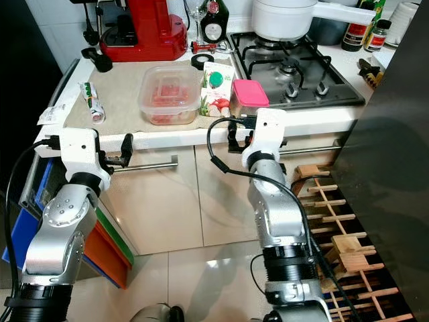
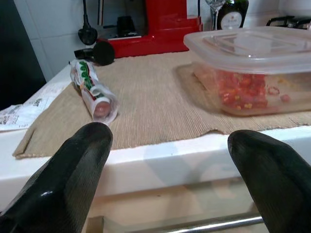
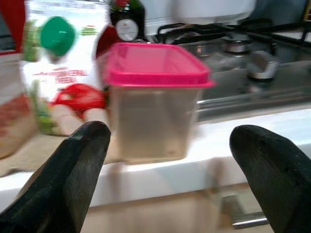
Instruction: Restocking fridge
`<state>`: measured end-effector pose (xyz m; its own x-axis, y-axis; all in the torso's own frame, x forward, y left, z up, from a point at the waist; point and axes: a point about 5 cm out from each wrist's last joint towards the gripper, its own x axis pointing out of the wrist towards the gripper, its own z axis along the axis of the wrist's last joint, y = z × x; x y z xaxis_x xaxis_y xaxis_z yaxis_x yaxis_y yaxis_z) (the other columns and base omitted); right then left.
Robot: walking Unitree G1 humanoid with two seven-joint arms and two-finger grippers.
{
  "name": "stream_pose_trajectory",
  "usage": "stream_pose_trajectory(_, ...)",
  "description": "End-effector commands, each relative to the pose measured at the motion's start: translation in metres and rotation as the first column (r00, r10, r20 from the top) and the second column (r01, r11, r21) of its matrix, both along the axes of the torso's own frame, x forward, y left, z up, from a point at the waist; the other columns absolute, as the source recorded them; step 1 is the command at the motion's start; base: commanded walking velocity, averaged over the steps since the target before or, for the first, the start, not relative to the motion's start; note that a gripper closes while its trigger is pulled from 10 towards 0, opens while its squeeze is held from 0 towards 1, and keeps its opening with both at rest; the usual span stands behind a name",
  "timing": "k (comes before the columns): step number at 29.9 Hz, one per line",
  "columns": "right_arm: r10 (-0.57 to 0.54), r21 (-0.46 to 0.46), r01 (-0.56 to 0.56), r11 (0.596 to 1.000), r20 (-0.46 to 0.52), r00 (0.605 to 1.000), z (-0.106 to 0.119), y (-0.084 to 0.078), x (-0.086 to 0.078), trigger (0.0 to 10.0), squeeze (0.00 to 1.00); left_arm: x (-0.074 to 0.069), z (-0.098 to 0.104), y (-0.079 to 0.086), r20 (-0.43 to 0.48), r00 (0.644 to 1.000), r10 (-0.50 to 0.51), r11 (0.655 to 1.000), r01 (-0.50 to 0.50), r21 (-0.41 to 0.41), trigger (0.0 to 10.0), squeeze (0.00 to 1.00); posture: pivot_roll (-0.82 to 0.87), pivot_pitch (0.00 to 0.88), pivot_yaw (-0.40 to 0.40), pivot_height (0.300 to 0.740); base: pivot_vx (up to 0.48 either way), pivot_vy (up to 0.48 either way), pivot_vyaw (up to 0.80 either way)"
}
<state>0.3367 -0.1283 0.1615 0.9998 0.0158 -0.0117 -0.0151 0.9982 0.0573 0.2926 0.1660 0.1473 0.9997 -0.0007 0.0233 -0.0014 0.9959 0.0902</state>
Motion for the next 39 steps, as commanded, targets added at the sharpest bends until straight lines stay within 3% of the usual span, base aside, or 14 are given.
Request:
stream_pose_trajectory(1, 0.005, -0.021, -0.005, 1.0, 0.0, 1.0, 0.005, 0.0, 0.003, 10.0, 0.0, -0.002, 0.0, -0.003, 0.001, 1.0, 0.002, 1.0, -0.002, -0.001, 10.0, 0.0, 0.09, 0.04, 0.053, 0.74, 0.0, 0.0, 0.0)
stream_pose_trajectory(11, 0.049, -0.009, -0.049, 0.999, -0.003, 0.999, 0.01, -0.001, 0.007, 10.0, 0.0, -0.002, -0.004, -0.014, -0.008, 1.0, 0.002, 0.999, -0.003, -0.038, 10.0, 0.0, 0.07, 0.047, 0.03, 0.74, 0.0, 0.0, 0.0)
stream_pose_trajectory(23, 0.08, -0.021, -0.081, 0.997, -0.028, 0.996, 0.007, 0.004, 0.011, 10.0, 0.0, -0.002, -0.006, -0.013, -0.012, 1.0, 0.021, 0.999, -0.022, -0.05, 10.0, 0.0, 0.08, 0.046, 0.016, 0.74, 0.0, 0.0, 0.0)
stream_pose_trajectory(39, 0.066, -0.05, -0.067, 0.997, -0.018, 0.998, 0.013, -0.002, 0.026, 10.0, 0.0, -0.005, -0.006, -0.012, -0.019, 0.999, 0.033, 0.998, -0.034, -0.053, 10.0, 0.0, 0.09, 0.063, 0.018, 0.74, 0.0, 0.0, 0.0)
